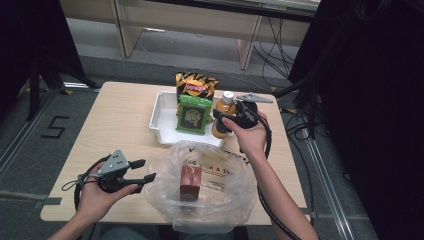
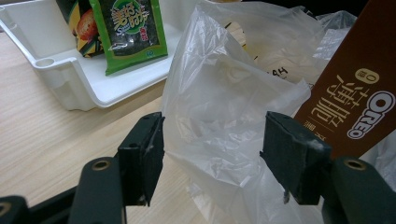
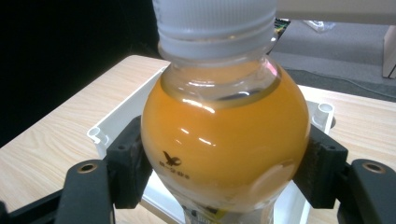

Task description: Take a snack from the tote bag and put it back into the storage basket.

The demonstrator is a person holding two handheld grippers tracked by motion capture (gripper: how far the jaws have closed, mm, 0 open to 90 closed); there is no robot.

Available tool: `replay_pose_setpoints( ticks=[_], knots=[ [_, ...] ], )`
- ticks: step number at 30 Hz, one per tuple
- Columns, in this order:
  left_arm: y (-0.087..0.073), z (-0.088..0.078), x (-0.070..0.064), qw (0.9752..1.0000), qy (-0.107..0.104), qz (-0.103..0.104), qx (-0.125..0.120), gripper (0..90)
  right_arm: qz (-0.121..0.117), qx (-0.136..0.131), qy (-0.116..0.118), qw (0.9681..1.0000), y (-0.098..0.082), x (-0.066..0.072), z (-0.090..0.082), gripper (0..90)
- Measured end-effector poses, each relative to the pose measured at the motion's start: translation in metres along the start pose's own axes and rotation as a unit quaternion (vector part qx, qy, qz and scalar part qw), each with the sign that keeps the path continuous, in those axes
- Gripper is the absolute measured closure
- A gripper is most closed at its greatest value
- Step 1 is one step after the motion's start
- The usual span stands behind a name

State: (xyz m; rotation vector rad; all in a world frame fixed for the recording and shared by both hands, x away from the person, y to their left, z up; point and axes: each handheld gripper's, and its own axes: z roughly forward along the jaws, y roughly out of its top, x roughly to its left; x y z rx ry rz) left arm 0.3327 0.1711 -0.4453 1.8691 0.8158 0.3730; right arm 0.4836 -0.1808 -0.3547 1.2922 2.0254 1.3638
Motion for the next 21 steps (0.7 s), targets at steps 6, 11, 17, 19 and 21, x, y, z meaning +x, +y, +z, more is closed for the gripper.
replay_pose_setpoints(
  ticks=[6,11,17,19,21],
  knots=[
    [0.0,0.0,0.0,1.0,0.0,0.0,-0.001,38.1,-0.006,0.002,-0.006,1.0,0.0,-0.004,0.008,32.0],
    [0.0,0.0,0.0,1.0,-0.003,-0.001,-0.001,38.1,-0.004,0.006,-0.012,0.9999,0.002,-0.008,0.013,32.0],
    [0.0,0.001,0.0,1.0,-0.002,-0.003,-0.001,38.1,0.003,0.014,-0.019,0.9997,0.003,-0.012,0.018,32.0],
    [0.0,0.001,0.0,1.0,-0.003,-0.001,-0.001,38.1,0.01,0.018,-0.02,0.9996,0.004,-0.013,0.019,32.0],
    [0.0,0.001,0.001,1.0,-0.003,-0.001,-0.001,38.1,0.011,0.015,-0.024,0.9996,0.003,-0.015,0.022,32.0]
  ],
)
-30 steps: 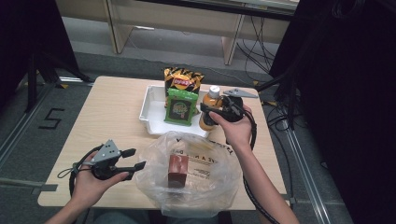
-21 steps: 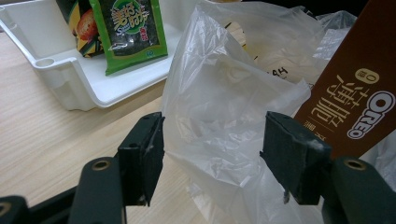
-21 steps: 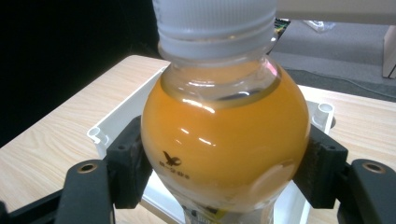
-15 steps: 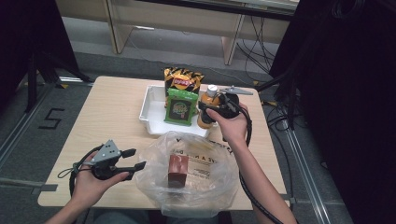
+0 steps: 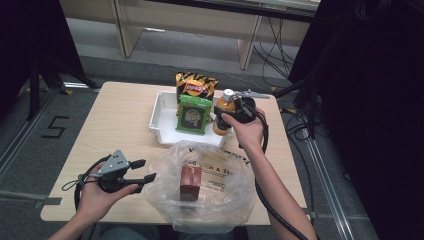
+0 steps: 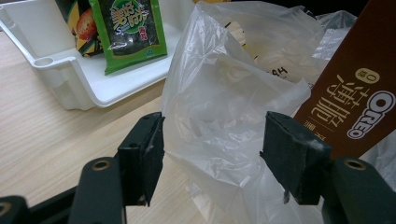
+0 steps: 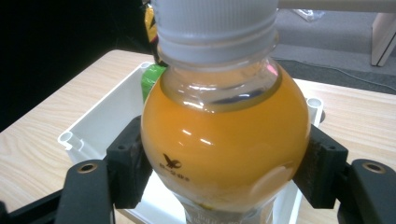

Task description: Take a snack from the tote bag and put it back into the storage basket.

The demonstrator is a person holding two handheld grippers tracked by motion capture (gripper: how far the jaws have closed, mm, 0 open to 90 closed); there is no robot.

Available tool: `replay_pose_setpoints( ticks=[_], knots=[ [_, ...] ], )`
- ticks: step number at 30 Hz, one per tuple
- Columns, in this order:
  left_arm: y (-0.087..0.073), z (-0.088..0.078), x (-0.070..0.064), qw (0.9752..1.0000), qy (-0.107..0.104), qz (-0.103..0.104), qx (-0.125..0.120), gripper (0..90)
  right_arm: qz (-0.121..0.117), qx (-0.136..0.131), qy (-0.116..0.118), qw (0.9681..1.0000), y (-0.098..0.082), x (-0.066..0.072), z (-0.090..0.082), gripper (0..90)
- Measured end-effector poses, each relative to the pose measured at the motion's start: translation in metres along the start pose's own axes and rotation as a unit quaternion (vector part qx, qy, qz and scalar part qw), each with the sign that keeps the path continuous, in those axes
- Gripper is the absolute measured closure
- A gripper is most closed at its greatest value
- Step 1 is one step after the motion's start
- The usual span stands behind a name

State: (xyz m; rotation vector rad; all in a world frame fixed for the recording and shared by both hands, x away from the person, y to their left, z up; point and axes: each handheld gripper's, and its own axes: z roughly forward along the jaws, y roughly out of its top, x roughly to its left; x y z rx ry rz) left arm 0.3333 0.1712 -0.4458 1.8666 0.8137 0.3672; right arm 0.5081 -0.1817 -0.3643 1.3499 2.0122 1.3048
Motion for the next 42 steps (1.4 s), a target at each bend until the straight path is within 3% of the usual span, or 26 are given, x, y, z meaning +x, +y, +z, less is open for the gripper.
replay_pose_setpoints(
  ticks=[6,7,12,13,16,17,22,25,26,33,34,37,40,42],
  knots=[
    [0.0,0.0,0.0,1.0,0.0,0.0,0.0,38.1,0.007,0.007,-0.004,0.9999,0.001,-0.001,0.004,32.0],
    [0.0,0.0,0.0,1.0,0.0,0.0,0.0,38.1,-0.005,0.004,-0.003,1.0,0.001,-0.003,0.006,32.0],
    [0.0,0.0,0.0,1.0,-0.001,0.0,0.0,38.1,0.011,0.011,-0.005,0.9999,0.0,-0.001,0.009,32.0],
    [0.0,0.0,0.0,1.0,-0.001,0.0,0.0,38.1,0.0,0.009,-0.004,0.9999,0.0,-0.003,0.011,32.0],
    [0.0,0.0,0.0,1.0,-0.001,0.0,0.0,38.1,0.002,0.013,-0.006,0.9999,0.0,-0.003,0.013,32.0],
    [0.0,0.0,0.0,1.0,-0.001,0.0,0.0,38.1,0.013,0.015,-0.007,0.9998,0.0,-0.002,0.014,32.0],
    [0.0,0.0,0.0,1.0,-0.001,0.001,0.0,38.1,0.003,0.016,-0.006,0.9998,0.002,-0.004,0.018,32.0],
    [0.0,-0.001,0.0,1.0,0.001,0.002,0.0,38.1,0.016,0.022,-0.009,0.9996,0.002,-0.003,0.02,32.0],
    [0.0,-0.001,0.0,1.0,0.001,0.003,0.0,38.1,0.005,0.018,-0.009,0.9998,0.002,-0.005,0.021,32.0],
    [0.0,-0.001,0.0,1.0,0.003,0.0,-0.001,38.1,0.008,0.026,-0.011,0.9996,0.002,-0.007,0.026,32.0],
    [0.0,-0.001,0.0,1.0,0.003,0.0,-0.001,38.1,0.0,0.026,-0.012,0.9996,0.003,-0.009,0.027,32.0],
    [0.0,-0.001,0.0,1.0,0.003,0.001,0.0,38.1,0.015,0.029,-0.016,0.9993,0.002,-0.007,0.029,32.0],
    [0.0,-0.001,0.0,1.0,0.001,0.003,0.0,38.1,0.004,0.03,-0.013,0.9994,0.001,-0.011,0.031,32.0],
    [0.001,-0.001,-0.001,1.0,0.004,0.003,0.001,38.1,0.012,0.031,-0.014,0.9993,0.001,-0.01,0.033,31.9]
  ],
)
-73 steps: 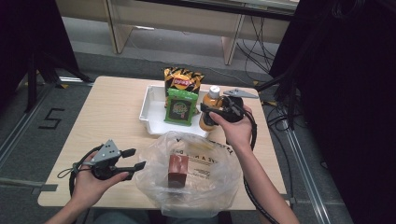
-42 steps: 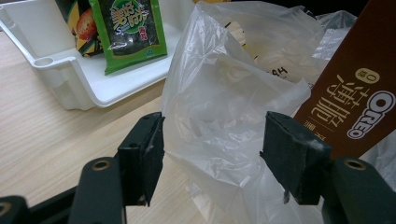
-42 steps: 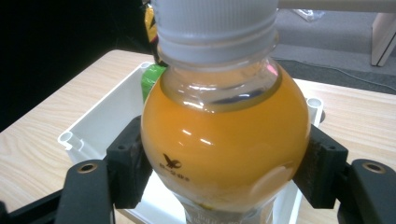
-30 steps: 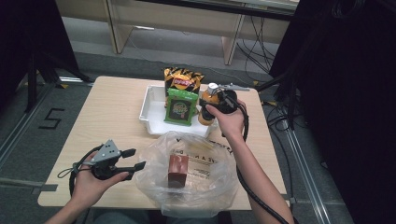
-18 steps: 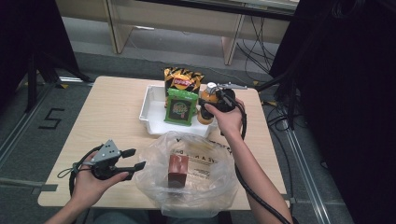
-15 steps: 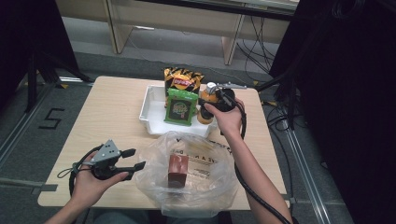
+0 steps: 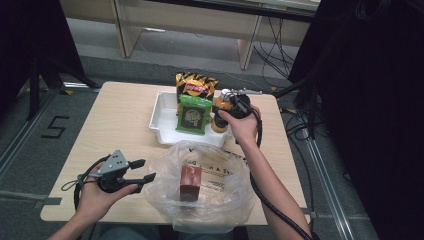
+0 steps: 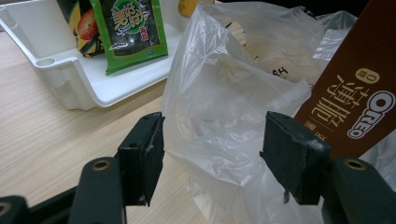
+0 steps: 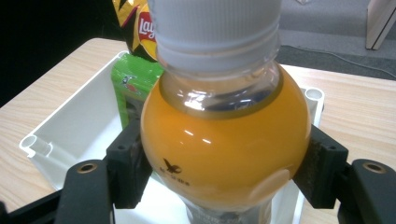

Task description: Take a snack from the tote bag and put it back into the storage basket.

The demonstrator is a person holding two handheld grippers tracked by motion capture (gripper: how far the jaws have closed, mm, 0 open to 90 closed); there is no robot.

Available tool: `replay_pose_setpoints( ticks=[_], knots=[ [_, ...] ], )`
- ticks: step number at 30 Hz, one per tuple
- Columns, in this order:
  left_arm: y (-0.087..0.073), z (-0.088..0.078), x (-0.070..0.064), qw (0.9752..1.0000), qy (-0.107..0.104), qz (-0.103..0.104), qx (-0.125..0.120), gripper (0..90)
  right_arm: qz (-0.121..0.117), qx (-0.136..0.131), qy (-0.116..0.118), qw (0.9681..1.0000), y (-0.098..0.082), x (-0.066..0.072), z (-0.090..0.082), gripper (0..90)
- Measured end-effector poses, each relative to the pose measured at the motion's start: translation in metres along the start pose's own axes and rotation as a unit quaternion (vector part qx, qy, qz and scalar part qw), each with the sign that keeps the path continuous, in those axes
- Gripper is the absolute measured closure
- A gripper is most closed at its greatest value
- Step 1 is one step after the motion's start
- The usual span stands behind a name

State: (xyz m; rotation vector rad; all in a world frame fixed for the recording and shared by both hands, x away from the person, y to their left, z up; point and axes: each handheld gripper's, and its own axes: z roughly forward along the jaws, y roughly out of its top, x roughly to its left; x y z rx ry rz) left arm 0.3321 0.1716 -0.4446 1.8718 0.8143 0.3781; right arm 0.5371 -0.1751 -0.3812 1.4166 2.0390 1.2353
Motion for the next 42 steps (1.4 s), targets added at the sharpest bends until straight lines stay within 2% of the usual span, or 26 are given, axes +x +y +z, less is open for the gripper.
replay_pose_setpoints(
  ticks=[2,3,4,6,7,8,9,10,11,13,16,17,20,24,25,26,27,28,30,31,34,36,37,38,41,42],
  knots=[
    [0.0,0.0,0.0,1.0,0.0,-0.002,-0.003,38.1,0.009,0.004,-0.002,1.0,0.0,0.001,0.001,31.9],
    [0.0,0.0,0.0,1.0,0.0,-0.002,-0.004,38.1,-0.007,0.002,-0.002,1.0,0.0,-0.002,0.002,31.9],
    [0.0,0.0,0.0,1.0,0.001,-0.002,-0.002,38.1,-0.008,0.002,-0.004,1.0,0.0,-0.003,0.003,31.9],
    [-0.001,0.0,0.001,1.0,-0.003,-0.008,-0.005,38.1,0.009,0.006,-0.004,0.9999,0.0,0.0,0.004,31.9],
    [-0.001,0.0,0.001,1.0,-0.003,-0.007,-0.005,38.1,-0.014,0.001,-0.003,0.9999,0.0,-0.003,0.006,31.9],
    [0.0,0.0,0.001,1.0,-0.003,-0.003,-0.005,38.1,-0.015,0.001,-0.004,0.9999,0.0,-0.004,0.006,31.9],
    [-0.001,0.0,0.0,1.0,-0.003,-0.006,-0.005,38.1,-0.013,0.004,-0.005,0.9999,0.0,-0.003,0.007,31.9],
    [-0.001,0.0,0.0,1.0,-0.003,-0.007,-0.005,38.1,0.01,0.009,-0.005,0.9999,-0.001,0.0,0.007,31.9],
    [0.0,0.0,0.001,1.0,-0.004,-0.003,-0.005,38.1,-0.008,0.009,-0.007,0.9999,-0.001,-0.003,0.008,31.9],
    [-0.001,0.0,0.0,0.9999,-0.002,-0.01,-0.005,38.1,-0.006,0.01,-0.011,0.9999,-0.002,-0.002,0.009,31.9],
    [0.0,0.0,0.001,1.0,-0.002,-0.003,-0.005,38.1,-0.023,0.003,-0.016,0.9996,-0.004,-0.005,0.013,31.9],
    [0.0,0.0,0.001,1.0,-0.002,-0.004,-0.005,38.1,-0.011,0.013,-0.013,0.9998,-0.003,-0.004,0.012,31.9],
    [0.0,0.0,0.0,1.0,0.0,-0.004,-0.005,38.1,-0.001,0.02,-0.014,0.9997,-0.005,-0.003,0.014,31.9],
    [-0.001,0.0,0.001,1.0,0.0,-0.004,-0.009,38.1,-0.012,0.02,-0.016,0.9996,-0.007,-0.006,0.017,31.9],
    [-0.001,0.0,0.001,0.9999,0.0,-0.005,-0.009,38.1,-0.005,0.021,-0.016,0.9996,-0.008,-0.006,0.018,31.9],
    [-0.001,0.0,0.001,1.0,-0.002,-0.004,-0.006,38.1,-0.025,0.016,-0.019,0.9994,-0.009,-0.009,0.02,31.9],
    [-0.001,0.0,0.001,0.9999,0.001,-0.005,-0.009,38.1,-0.009,0.025,-0.018,0.9995,-0.009,-0.007,0.019,31.9],
    [-0.001,0.0,0.001,1.0,-0.003,-0.004,-0.005,38.1,-0.008,0.029,-0.021,0.9993,-0.009,-0.007,0.02,31.9],
    [-0.001,0.0,0.001,1.0,-0.002,-0.004,-0.005,38.1,-0.021,0.022,-0.025,0.9992,-0.011,-0.009,0.022,31.9],
    [-0.001,0.0,0.001,0.9999,-0.002,-0.009,-0.005,38.1,-0.008,0.03,-0.022,0.9993,-0.011,-0.007,0.022,31.9],
    [0.0,0.0,0.0,1.0,-0.001,-0.003,-0.002,38.1,-0.019,0.034,-0.018,0.9991,-0.013,-0.01,0.023,31.9],
    [0.0,0.0,0.0,1.0,0.0,-0.003,-0.002,38.1,-0.022,0.036,-0.026,0.9988,-0.013,-0.011,0.024,31.8],
    [0.0,0.0,0.001,1.0,0.0,-0.002,-0.002,38.1,0.004,0.045,-0.024,0.9987,-0.015,-0.007,0.024,31.9],
    [-0.001,0.0,0.0,0.9999,-0.004,-0.01,-0.005,38.1,-0.026,0.037,-0.022,0.9987,-0.015,-0.013,0.026,31.8],
    [-0.001,0.0,0.001,1.0,-0.001,-0.003,-0.003,38.1,0.002,0.053,-0.026,0.9982,-0.017,-0.009,0.026,31.9],
    [0.0,0.0,0.001,1.0,-0.001,-0.003,-0.003,38.1,-0.015,0.041,-0.028,0.9986,-0.018,-0.012,0.028,31.9]
  ],
)
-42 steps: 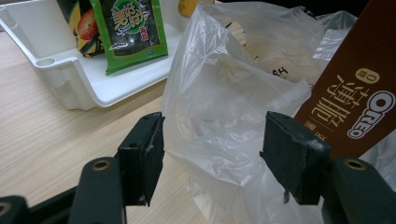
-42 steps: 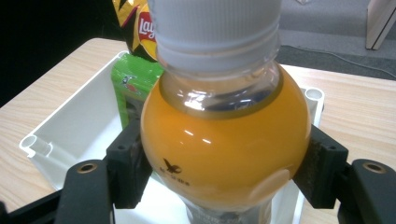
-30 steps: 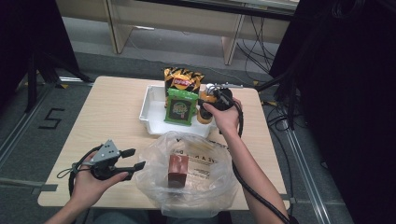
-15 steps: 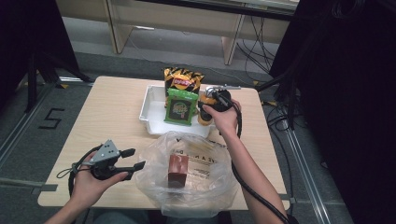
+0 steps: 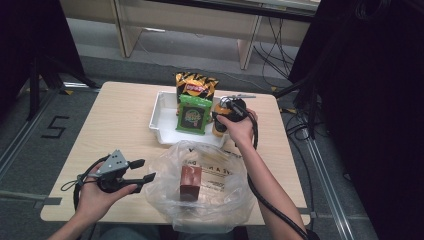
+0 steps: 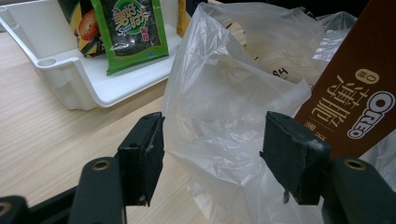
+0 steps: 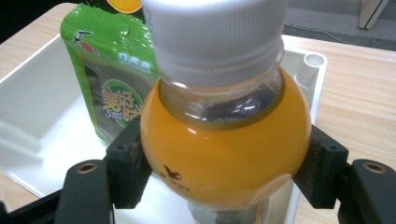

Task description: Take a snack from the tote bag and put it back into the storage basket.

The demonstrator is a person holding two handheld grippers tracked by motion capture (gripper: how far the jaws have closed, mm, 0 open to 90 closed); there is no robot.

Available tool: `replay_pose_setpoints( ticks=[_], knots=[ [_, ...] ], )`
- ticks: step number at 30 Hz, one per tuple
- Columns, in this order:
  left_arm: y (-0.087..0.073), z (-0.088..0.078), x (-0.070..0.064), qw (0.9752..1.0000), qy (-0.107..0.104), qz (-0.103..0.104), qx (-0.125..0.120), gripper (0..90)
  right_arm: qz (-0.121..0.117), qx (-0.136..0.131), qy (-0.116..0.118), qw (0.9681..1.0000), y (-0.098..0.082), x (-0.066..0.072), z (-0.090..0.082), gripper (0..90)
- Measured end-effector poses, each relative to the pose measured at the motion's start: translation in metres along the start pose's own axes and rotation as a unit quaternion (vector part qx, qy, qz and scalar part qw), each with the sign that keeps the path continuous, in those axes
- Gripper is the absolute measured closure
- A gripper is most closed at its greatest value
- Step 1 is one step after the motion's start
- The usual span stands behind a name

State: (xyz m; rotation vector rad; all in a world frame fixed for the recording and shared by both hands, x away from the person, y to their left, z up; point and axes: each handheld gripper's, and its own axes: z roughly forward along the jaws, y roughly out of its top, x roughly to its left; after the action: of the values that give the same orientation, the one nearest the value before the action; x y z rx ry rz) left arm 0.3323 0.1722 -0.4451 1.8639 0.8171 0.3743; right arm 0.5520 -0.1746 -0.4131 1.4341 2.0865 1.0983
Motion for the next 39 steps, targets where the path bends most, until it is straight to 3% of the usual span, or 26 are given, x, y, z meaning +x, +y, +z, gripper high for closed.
replay_pose_setpoints(
  ticks=[1,2,3,5,7,8,13,14,15,16,18,19,24,28,31,35,36,37,39],
  knots=[
    [0.0,0.0,0.0,1.0,0.0,0.0,0.0,38.1,-0.007,0.0,0.003,1.0,-0.001,0.0,0.002,31.8],
    [0.0,0.0,0.0,1.0,0.0,0.0,0.0,38.1,0.014,0.014,0.002,0.9998,-0.001,0.003,-0.001,31.8],
    [0.0,0.0,-0.001,1.0,0.002,0.0,0.001,38.1,-0.003,0.007,0.007,0.9999,-0.001,0.0,0.002,31.9],
    [0.0,0.0,0.0,1.0,0.001,0.0,0.001,38.1,0.0,0.007,0.008,0.9999,-0.001,0.001,0.003,31.9],
    [0.0,0.0,0.0,1.0,0.0,0.0,0.0,38.1,-0.015,0.0,0.005,0.9999,-0.001,0.0,0.005,31.8],
    [0.0,0.0,0.0,1.0,-0.002,0.0,-0.002,38.1,0.016,0.018,0.003,0.9997,-0.001,0.005,0.002,31.9],
    [0.0,0.0,0.0,1.0,-0.001,-0.002,-0.003,38.1,0.013,0.018,0.005,0.9997,-0.001,0.005,0.005,31.8],
    [0.0,0.0,0.0,1.0,-0.001,-0.003,-0.003,38.1,0.007,0.01,0.004,0.9999,-0.002,0.005,0.007,31.8],
    [0.0,0.0,0.0,1.0,-0.001,-0.004,-0.003,38.1,-0.003,0.021,0.003,0.9998,-0.002,0.004,0.006,31.8],
    [0.0,0.0,0.001,1.0,-0.003,0.0,-0.001,38.1,0.01,0.026,0.001,0.9996,-0.002,0.007,0.007,31.8],
    [0.0,0.0,0.0,1.0,0.0,-0.001,0.0,38.1,-0.012,0.016,0.008,0.9998,-0.004,0.004,0.011,31.8],
    [0.0,0.0,0.0,1.0,0.0,-0.001,0.0,38.1,0.005,0.026,0.005,0.9996,-0.004,0.007,0.01,31.8],
    [0.0,0.0,0.0,1.0,-0.002,-0.004,-0.003,38.1,-0.002,0.03,0.006,0.9995,-0.006,0.007,0.014,31.7],
    [-0.001,0.0,0.0,1.0,-0.002,-0.003,-0.004,38.1,0.006,0.037,0.0,0.9993,-0.008,0.007,0.015,31.7],
    [0.0,0.0,0.0,1.0,-0.001,-0.001,-0.002,38.1,-0.005,0.038,0.002,0.9993,-0.009,0.004,0.017,31.6],
    [0.0,0.0,0.0,1.0,-0.001,-0.003,-0.002,38.1,0.008,0.036,0.003,0.9993,-0.009,0.005,0.018,31.6],
    [0.0,0.0,0.0,1.0,0.0,0.0,0.0,38.1,0.005,0.039,0.001,0.9992,-0.009,0.005,0.018,31.6],
    [0.0,0.0,0.0,1.0,-0.001,0.0,-0.002,38.1,-0.013,0.03,0.002,0.9995,-0.009,0.002,0.019,31.6],
    [0.0,0.0,0.0,1.0,-0.001,-0.001,-0.002,38.1,-0.012,0.03,0.002,0.9995,-0.009,0.002,0.019,31.5]
  ],
)
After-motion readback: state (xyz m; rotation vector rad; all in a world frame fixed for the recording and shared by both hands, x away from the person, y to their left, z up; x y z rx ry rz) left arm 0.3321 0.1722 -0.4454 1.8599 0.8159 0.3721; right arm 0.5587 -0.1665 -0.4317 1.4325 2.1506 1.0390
